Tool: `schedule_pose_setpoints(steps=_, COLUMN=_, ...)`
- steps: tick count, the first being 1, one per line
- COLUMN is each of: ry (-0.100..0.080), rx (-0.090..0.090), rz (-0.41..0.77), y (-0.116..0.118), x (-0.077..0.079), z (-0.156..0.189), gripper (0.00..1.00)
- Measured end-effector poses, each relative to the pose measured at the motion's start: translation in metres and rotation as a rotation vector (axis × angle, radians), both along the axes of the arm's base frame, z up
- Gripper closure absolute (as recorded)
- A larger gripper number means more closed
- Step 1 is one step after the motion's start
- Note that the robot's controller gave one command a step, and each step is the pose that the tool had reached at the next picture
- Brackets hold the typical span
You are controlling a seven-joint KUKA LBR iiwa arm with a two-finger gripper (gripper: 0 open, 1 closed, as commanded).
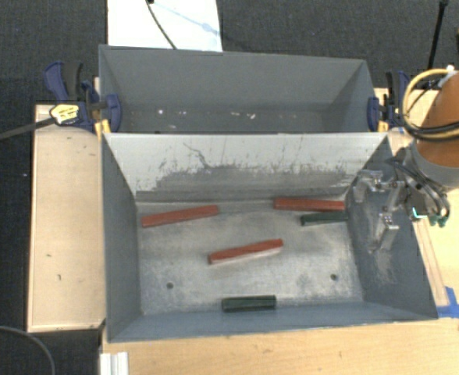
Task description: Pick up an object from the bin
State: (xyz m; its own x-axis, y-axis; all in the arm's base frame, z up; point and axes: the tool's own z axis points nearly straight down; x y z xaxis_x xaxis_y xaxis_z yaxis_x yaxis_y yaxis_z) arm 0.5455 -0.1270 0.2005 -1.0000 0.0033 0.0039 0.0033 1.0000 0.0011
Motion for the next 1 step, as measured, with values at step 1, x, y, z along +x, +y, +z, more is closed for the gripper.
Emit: schedule_pose_setpoints(steps=1, ry=-0.001, rx=0.001, rz=-0.058, y=0.0356, x=0.0204, z=-0.1339, gripper=0.00)
